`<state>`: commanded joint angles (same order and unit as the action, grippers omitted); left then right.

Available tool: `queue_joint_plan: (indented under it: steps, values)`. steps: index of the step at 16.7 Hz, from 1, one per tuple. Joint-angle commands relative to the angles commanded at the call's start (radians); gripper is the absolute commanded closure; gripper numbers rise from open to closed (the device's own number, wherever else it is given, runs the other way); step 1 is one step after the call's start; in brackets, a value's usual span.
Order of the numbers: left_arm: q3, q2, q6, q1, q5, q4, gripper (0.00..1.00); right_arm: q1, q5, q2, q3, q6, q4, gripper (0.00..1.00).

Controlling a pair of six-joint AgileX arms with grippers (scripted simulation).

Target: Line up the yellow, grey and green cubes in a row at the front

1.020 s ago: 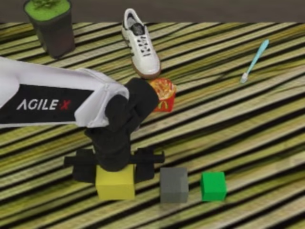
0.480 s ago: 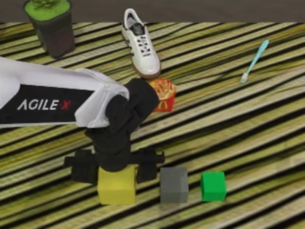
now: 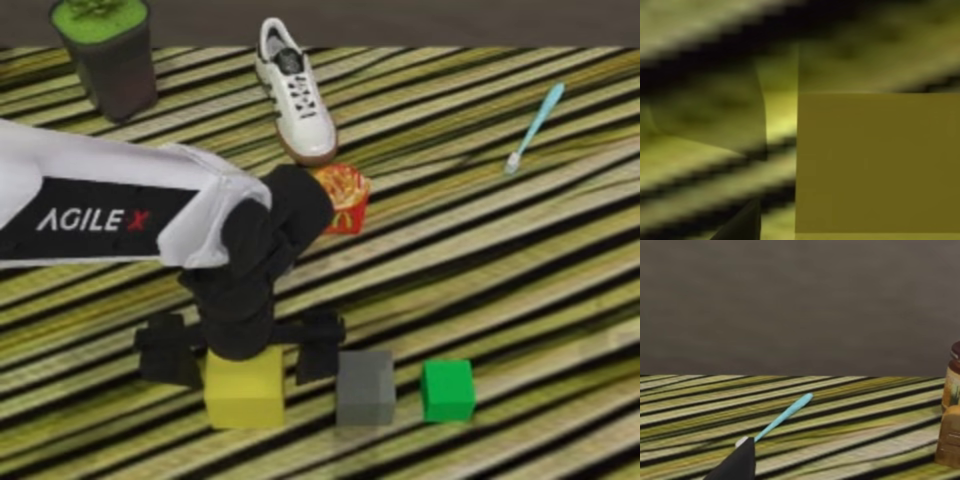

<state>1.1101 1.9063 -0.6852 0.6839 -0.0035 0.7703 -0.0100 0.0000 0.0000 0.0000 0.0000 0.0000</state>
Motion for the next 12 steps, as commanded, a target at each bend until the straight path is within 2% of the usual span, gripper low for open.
queue_joint_plan:
  steps: [3,9,12]
  values:
    - [0.013,-0.006,-0.001,-0.001,0.000,0.017,0.00,0.000,0.000,0.000,0.000,0.000,0.000,0.00]
    - [0.130,-0.086,-0.006,-0.014,0.000,0.227,0.00,0.000,0.000,0.000,0.000,0.000,0.000,0.00]
    - [0.158,-0.112,-0.004,-0.018,-0.001,0.269,0.00,0.000,0.000,0.000,0.000,0.000,0.000,0.00]
